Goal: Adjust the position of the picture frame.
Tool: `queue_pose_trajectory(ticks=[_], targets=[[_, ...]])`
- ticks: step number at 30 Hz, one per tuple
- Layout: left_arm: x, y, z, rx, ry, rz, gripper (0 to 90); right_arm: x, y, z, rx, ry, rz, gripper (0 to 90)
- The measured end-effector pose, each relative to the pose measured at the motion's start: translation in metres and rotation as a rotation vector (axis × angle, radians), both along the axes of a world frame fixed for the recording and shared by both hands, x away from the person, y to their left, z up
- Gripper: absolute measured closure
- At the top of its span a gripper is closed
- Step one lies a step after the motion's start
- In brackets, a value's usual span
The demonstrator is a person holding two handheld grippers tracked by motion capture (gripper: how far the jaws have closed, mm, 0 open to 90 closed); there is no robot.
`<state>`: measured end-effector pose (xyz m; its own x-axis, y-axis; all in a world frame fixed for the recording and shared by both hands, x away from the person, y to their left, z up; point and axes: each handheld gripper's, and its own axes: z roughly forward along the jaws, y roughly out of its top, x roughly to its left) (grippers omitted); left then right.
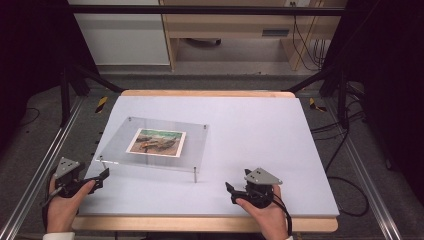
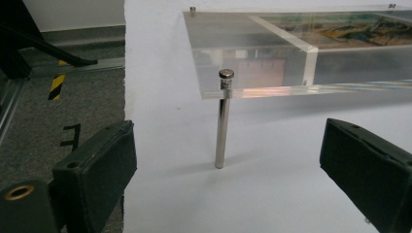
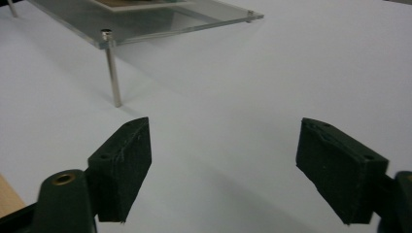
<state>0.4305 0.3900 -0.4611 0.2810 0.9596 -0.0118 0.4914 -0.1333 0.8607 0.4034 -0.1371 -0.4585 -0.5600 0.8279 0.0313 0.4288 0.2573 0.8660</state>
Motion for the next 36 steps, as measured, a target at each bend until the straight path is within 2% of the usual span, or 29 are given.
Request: queue_pose_trajectory(ticks=[6,7,8,10,11,12,13,16,17,18,21,23,27,28,33,36], targets=[[0.003,-0.007,-0.001,0.02,0.003,-0.016,13.6,-0.001,0.022,0.0,0.023,-0.008,0.077,35.0],[0.003,-0.008,-0.002,0.021,0.007,-0.02,17.0,0.0,0.031,0.0,0.029,-0.005,0.099,40.1],[0.005,-0.009,-0.002,0.02,0.002,-0.024,17.0,0.0,0.031,0.0,0.029,-0.005,0.099,40.1],[0.007,-0.01,-0.003,0.034,0.01,-0.031,22.5,0.001,0.038,-0.001,0.032,0.002,0.112,44.5],[0.008,-0.009,-0.003,0.037,0.009,-0.029,29.9,0.002,0.044,-0.002,0.028,0.004,0.132,45.9],[0.008,-0.009,-0.003,0.032,0.011,-0.026,29.9,0.002,0.044,-0.002,0.028,0.004,0.132,45.9],[0.009,-0.008,-0.004,0.015,0.004,-0.012,34.7,0.002,0.046,-0.002,0.024,0.002,0.14,46.6],[0.012,-0.006,-0.005,0.004,-0.003,0.013,39.2,0.002,0.047,-0.002,0.024,0.003,0.137,47.4],[0.013,-0.004,-0.006,0.011,0.0,0.02,45.1,0.002,0.046,-0.002,0.027,0.006,0.135,48.0],[0.014,-0.004,-0.008,0.006,0.002,0.024,45.1,0.002,0.046,-0.002,0.027,0.006,0.135,48.0],[0.018,-0.001,-0.012,0.003,-0.003,0.033,54.6,0.003,0.045,-0.002,0.035,0.02,0.123,49.4],[0.02,0.001,-0.014,-0.003,-0.006,0.032,61.8,0.003,0.045,-0.002,0.034,0.024,0.117,50.5],[0.021,0.001,-0.015,-0.011,-0.022,0.015,66.4,0.003,0.046,-0.001,0.031,0.019,0.122,51.2],[0.022,0.001,-0.015,0.002,-0.024,0.008,68.5,0.002,0.047,-0.001,0.029,0.02,0.12,51.5],[0.023,-0.002,-0.013,-0.039,-0.049,-0.002,75.7,0.002,0.053,-0.001,0.019,0.012,0.132,52.5],[0.023,-0.004,-0.013,-0.049,-0.045,-0.003,80.1,0.002,0.056,-0.002,0.02,0.016,0.135,53.1]])
